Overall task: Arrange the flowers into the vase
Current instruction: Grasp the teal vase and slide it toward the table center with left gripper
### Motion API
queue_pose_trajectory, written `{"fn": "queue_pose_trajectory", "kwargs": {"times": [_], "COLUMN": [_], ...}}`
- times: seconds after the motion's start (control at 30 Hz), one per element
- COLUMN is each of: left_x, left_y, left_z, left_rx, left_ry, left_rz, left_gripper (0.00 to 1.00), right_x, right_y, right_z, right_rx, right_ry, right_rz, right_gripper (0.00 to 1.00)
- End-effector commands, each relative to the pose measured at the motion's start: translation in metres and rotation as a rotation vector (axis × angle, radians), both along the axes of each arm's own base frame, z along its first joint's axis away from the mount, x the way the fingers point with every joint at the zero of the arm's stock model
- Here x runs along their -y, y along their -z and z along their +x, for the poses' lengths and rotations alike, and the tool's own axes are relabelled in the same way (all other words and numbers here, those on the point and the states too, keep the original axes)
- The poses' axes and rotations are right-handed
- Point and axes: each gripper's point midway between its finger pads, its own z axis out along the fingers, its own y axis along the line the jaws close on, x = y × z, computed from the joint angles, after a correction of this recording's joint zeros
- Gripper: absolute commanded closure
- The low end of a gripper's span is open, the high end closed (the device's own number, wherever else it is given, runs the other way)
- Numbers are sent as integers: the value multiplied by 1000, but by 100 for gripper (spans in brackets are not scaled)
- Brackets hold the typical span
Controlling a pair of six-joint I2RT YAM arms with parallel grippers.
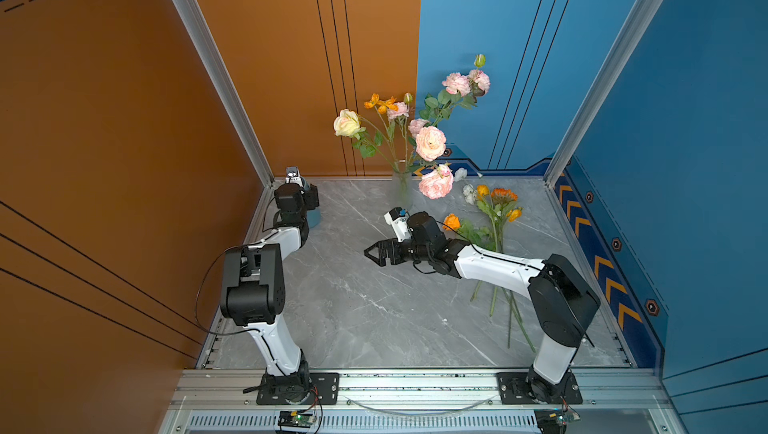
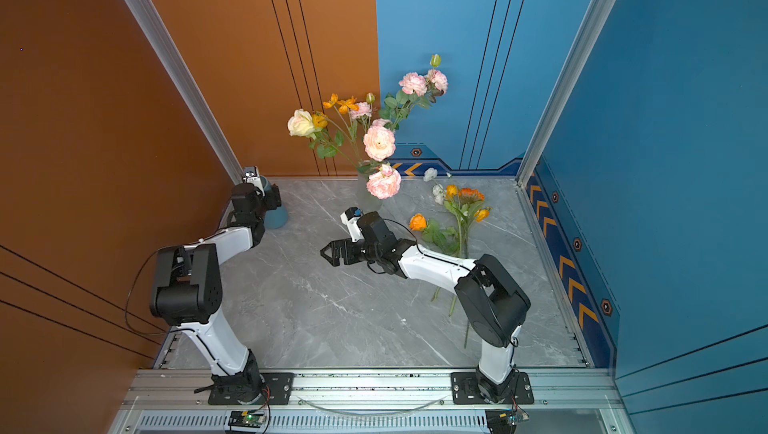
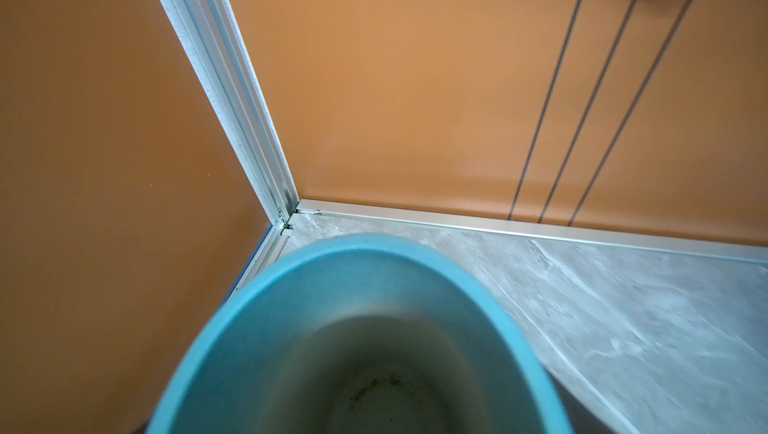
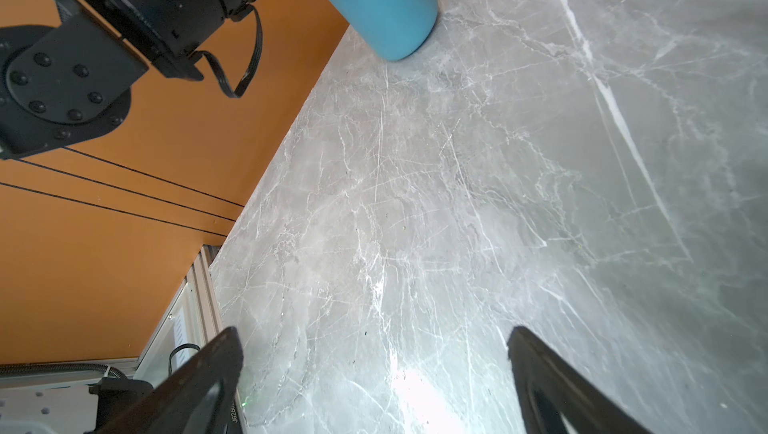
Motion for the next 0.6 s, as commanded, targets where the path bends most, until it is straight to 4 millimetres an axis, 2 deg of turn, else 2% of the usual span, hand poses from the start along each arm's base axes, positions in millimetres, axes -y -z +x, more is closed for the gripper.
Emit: {"fn": "queue_pose_trajectory", "kwargs": {"times": [0.0, 0.13, 0.2, 0.3, 0.4, 0.57], "left_x": [43, 91, 121, 171, 214, 264], "left_y": [-99, -106, -111, -113, -113, -111], "left_z": [-19, -55, -79, -117, -157, -214], "left_rx": [264, 285, 303, 320, 338, 349], "left_ry": [156, 307, 391, 527, 645, 805], "left_rz": [-5, -45, -55, -55, -64, -81], "left_gripper": [51, 54, 55, 56, 56, 57], "right_x": [21, 63, 94, 128, 155, 185], "right_y": [-28, -25, -23, -21, -20, -19], "right_z": [-1, -3, -2, -15, -28, -48], "right_rx": [45, 47, 48, 67, 75, 63], "right_ry": [43, 108, 162, 213, 258, 311], "right_rz": [40, 9, -11, -66, -91, -99], "right_gripper": [0, 0, 0, 0, 0, 0]}}
